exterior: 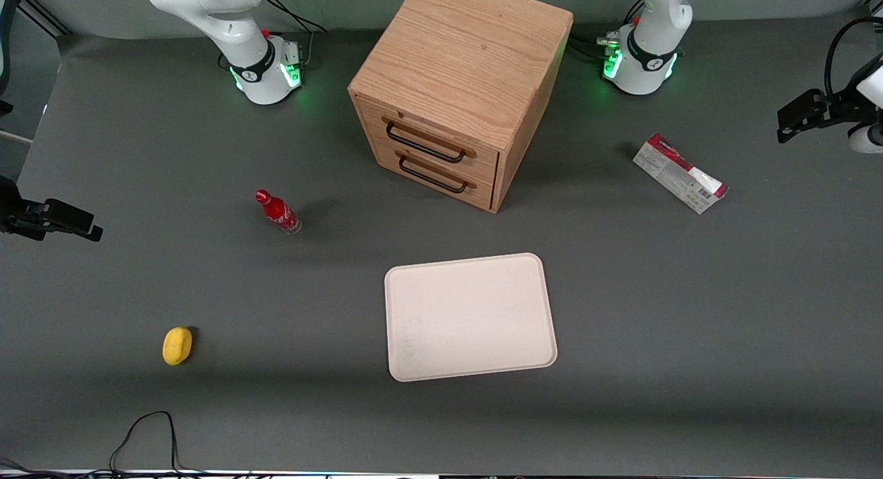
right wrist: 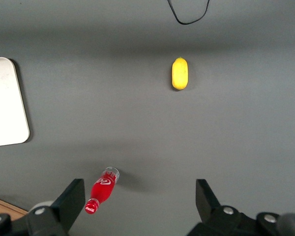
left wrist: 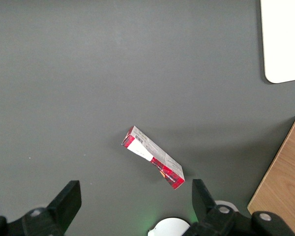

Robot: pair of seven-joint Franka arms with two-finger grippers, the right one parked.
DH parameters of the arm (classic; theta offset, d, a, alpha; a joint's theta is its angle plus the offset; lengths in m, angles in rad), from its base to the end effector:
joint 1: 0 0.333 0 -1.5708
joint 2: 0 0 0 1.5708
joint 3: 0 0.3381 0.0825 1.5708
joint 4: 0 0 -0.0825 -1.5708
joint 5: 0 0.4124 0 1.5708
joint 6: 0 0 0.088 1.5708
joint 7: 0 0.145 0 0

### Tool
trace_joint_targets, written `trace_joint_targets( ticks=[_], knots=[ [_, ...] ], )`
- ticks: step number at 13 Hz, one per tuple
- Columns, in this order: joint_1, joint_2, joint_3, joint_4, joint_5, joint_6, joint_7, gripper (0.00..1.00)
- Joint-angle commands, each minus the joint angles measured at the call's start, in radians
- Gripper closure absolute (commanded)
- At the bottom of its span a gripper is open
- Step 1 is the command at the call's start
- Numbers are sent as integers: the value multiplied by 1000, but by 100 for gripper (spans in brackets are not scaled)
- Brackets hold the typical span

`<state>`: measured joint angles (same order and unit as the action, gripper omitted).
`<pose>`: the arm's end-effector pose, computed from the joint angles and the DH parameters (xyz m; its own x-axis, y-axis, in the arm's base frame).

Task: Place red cookie box on tray
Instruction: 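Move the left gripper down toward the red-and-white cookie box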

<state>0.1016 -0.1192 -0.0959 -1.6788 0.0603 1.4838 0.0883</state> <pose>0.5300 0.0093 0.6145 0.9938 -0.0755 -0.0821 -0.0809 -0.9946 -0.0646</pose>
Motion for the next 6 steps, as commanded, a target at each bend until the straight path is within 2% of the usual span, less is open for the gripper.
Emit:
trace_joint_targets(
  ticks=[1, 4, 6],
  knots=[
    [-14, 10, 13, 30, -4, -25, 19, 0],
    [-14, 12, 15, 21, 7, -13, 22, 0],
    [-14, 16, 50, -45, 33, 27, 22, 0]
  ],
)
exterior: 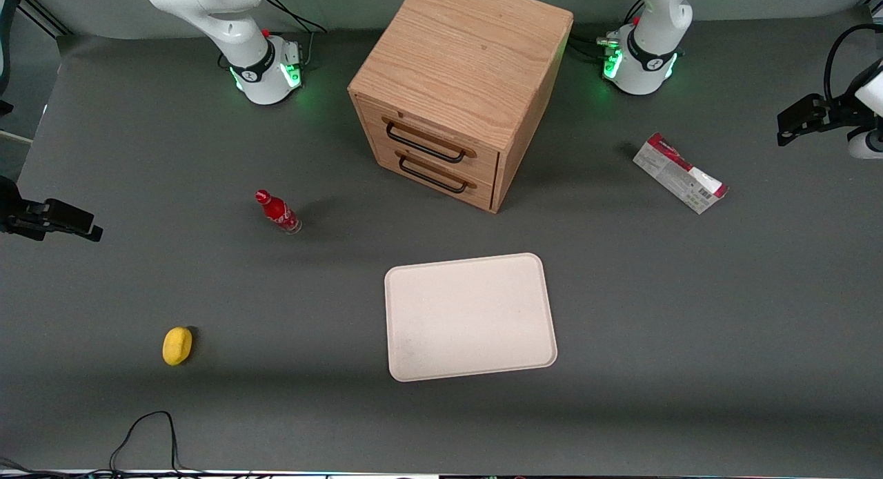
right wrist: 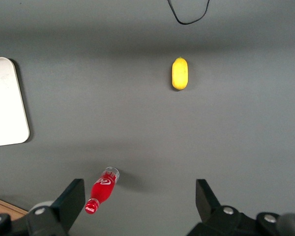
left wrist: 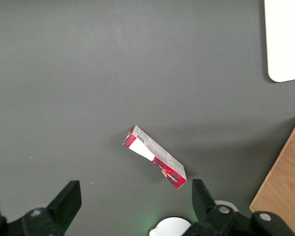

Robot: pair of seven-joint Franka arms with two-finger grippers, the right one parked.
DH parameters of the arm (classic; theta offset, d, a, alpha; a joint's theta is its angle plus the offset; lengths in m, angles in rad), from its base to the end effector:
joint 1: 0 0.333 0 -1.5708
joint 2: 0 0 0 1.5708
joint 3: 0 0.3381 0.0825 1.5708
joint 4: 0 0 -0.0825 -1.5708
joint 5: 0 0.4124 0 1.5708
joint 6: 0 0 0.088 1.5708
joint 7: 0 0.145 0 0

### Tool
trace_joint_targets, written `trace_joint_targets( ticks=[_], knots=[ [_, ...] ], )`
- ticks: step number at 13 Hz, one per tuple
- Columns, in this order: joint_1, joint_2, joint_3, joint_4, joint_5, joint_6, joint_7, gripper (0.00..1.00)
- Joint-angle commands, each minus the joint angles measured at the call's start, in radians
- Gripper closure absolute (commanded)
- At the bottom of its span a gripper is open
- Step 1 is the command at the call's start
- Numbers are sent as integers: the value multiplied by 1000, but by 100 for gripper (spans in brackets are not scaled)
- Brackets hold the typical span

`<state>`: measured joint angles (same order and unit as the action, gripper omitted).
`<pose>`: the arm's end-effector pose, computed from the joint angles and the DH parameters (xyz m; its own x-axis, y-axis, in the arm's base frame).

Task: Place red cookie box on tray
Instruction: 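Move the left gripper down toward the red-and-white cookie box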

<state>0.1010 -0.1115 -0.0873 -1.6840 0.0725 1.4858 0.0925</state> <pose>0.5320 0.0159 0.6082 0.9930 -0.0710 -0.0939 -0.0780 -0.9942 -0.0738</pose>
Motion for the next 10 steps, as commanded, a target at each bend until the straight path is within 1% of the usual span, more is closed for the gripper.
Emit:
trace_joint_targets(
  ticks=[1, 3, 4, 6, 10],
  knots=[
    [-14, 7, 67, -77, 13, 37, 4, 0],
    [-14, 9, 98, -147, 12, 97, -41, 1],
    [-14, 9, 115, -181, 9, 122, -107, 1],
    [-14, 1, 118, -265, -19, 166, -294, 1],
    [-11, -37, 133, -442, -20, 292, -609, 1]
  ],
)
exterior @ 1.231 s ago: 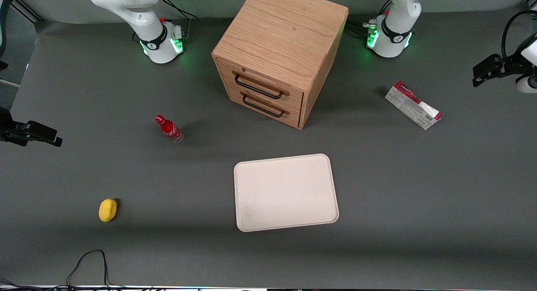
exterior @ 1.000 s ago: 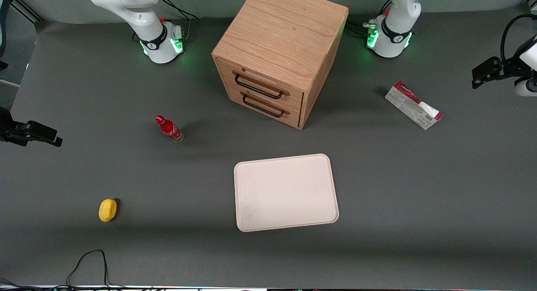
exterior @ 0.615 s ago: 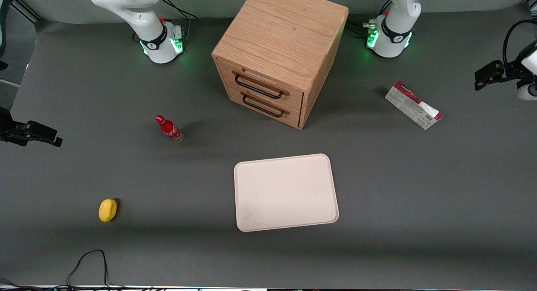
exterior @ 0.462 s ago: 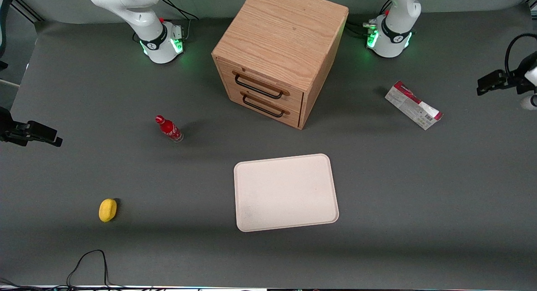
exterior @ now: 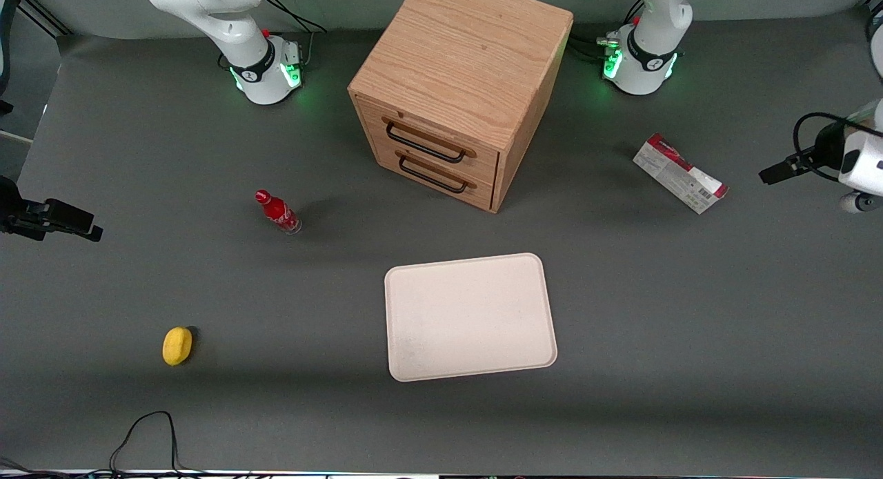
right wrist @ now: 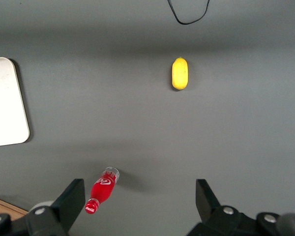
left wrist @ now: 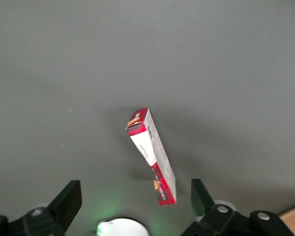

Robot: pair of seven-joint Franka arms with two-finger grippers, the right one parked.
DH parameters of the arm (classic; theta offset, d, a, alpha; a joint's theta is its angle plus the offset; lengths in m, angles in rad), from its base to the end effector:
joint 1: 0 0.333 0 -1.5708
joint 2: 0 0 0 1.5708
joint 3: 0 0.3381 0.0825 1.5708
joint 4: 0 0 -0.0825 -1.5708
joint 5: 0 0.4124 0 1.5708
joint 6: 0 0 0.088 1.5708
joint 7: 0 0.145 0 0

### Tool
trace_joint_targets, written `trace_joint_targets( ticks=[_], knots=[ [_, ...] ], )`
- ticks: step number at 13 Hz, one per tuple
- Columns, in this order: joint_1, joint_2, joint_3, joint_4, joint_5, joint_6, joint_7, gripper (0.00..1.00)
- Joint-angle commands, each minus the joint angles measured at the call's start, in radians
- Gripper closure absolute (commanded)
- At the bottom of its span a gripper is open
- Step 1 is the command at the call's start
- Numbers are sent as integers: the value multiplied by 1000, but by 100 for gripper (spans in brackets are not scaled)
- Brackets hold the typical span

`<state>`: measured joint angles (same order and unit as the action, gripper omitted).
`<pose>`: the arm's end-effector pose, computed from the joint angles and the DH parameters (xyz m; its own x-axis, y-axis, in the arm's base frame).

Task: Place red cookie box on tray
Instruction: 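Move the left gripper down toward the red-and-white cookie box, then close the left gripper on the end of the cookie box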

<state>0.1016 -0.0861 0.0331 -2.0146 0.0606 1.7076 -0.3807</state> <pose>0.5166 0.0783 0.4492 0.8567 0.4820 -0.1836 0.4645 -0.8757 -0.1315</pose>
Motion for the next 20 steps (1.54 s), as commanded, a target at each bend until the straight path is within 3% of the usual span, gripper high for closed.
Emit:
trace_joint_targets(
  ticks=[1, 6, 10, 13, 18, 20],
  knots=[
    [-11, -61, 13, -145, -8, 108, -185, 1],
    [-5, -83, 34, -349, -8, 311, -313, 1],
    [-3, -64, 61, -541, -8, 596, -372, 1],
    [-6, -29, 59, -592, -11, 676, -455, 1],
    [-14, 17, 56, -671, -114, 773, -463, 1],
    [-20, 19, 1, -684, -183, 764, -463, 1]
  ],
)
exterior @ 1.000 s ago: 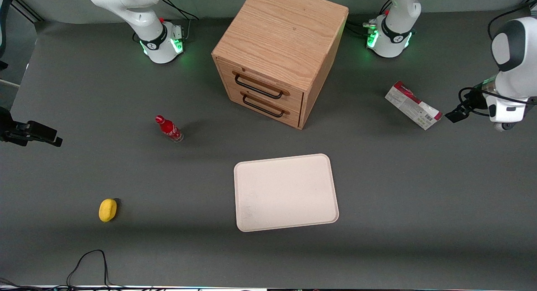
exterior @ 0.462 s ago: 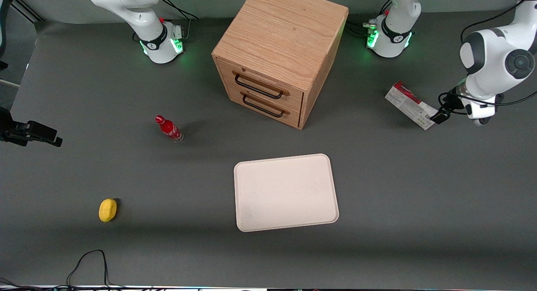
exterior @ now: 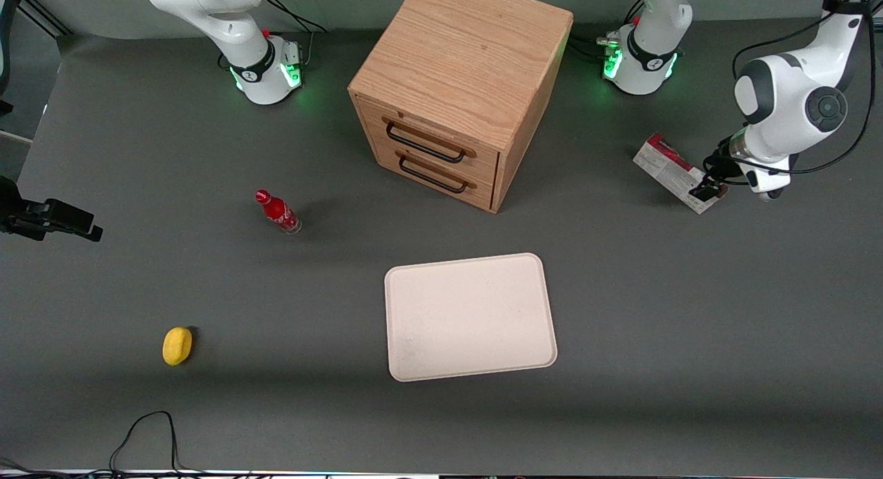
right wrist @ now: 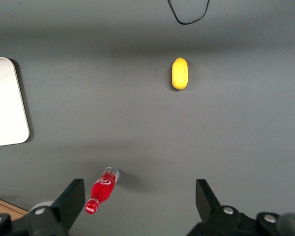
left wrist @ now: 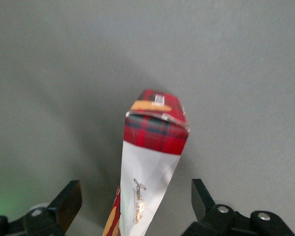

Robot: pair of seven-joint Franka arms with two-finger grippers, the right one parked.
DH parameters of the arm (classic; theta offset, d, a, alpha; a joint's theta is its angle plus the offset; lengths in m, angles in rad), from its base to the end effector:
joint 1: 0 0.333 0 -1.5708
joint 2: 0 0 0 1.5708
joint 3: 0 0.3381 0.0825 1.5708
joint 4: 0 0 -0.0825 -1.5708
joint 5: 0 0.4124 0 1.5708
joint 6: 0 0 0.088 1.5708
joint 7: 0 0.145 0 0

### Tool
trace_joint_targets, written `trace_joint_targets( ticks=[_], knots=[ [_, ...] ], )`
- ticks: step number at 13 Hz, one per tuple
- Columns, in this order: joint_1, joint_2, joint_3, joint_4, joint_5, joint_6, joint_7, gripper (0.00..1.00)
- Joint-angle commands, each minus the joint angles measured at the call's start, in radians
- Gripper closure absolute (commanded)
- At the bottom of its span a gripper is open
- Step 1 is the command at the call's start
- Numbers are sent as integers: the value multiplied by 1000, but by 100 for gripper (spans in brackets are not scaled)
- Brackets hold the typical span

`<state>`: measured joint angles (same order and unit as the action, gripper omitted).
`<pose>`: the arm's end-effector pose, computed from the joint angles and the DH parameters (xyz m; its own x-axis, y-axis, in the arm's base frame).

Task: Place red cookie box on tray
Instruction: 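Close the left gripper on the end of the cookie box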

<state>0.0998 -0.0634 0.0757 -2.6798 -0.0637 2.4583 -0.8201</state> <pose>0.3973 0.0683 0.2031 0.4897 0.8614 -0.1350 0.8596 -0.5029 -0.0910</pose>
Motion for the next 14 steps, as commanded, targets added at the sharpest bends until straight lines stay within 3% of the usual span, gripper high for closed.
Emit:
trace_joint_targets(
  ticks=[1, 4, 7, 8, 9, 10, 11, 14],
  knots=[
    [-19, -4, -77, -25, -92, 14, -24, 1],
    [-17, 4, -88, -54, -97, 27, -14, 1],
    [-14, 10, -86, -68, -99, 24, 1, 12],
    [-15, 19, -86, -66, -99, 19, -1, 20],
    [-15, 20, -86, -66, -99, 10, 1, 47],
    [-15, 20, -86, -66, -97, 5, 1, 79],
    [-15, 20, -86, -63, -96, -8, 6, 100],
    [-19, 16, -86, -55, -80, -21, 12, 100]
  ],
)
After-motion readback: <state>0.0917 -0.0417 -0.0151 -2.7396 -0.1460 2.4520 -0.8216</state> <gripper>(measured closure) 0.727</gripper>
